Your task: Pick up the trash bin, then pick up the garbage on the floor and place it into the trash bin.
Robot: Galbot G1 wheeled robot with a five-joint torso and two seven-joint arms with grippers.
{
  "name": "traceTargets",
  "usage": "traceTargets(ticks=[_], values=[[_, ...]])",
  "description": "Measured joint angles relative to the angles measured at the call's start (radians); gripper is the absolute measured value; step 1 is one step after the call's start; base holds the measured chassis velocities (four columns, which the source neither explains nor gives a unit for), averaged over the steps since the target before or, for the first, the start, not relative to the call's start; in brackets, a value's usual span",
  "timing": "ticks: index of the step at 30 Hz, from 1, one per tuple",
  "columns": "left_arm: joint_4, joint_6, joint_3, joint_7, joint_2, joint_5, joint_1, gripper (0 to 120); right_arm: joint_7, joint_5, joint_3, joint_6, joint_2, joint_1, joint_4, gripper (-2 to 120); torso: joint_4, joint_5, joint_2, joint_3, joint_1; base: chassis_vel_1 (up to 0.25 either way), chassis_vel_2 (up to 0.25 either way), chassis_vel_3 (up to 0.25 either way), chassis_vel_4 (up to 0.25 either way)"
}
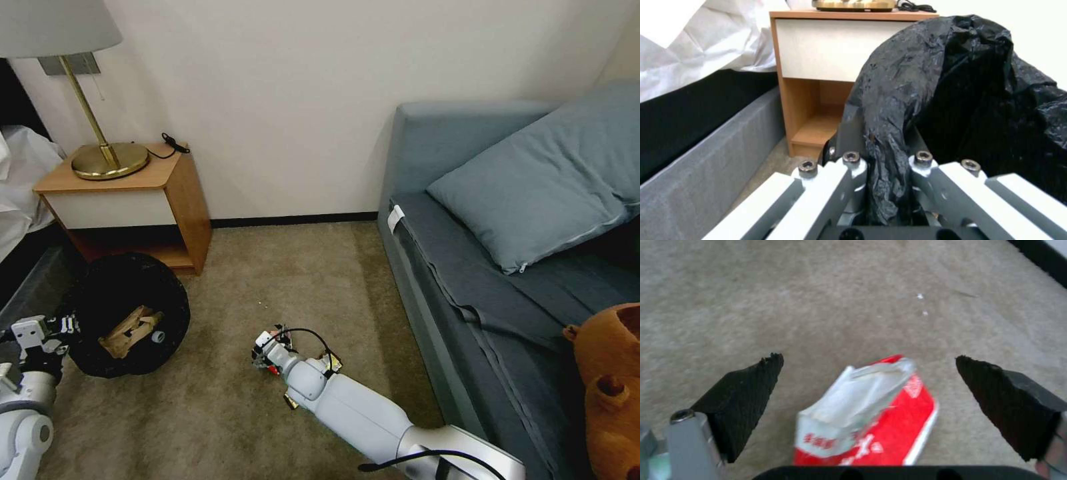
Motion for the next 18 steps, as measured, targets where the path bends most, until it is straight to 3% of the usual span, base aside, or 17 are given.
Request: traceTargets(ticks=[18], values=[[-0.005,-0.013,-0.02,-0.002,-0.004,-0.004,0.023,5,-0.101,-0.049,0.049,0.129,0.015,0.028,-0.224,100,0.0002,0.0001,0.0,0.0,0.0,0.0,0.0,0.0,0.0]])
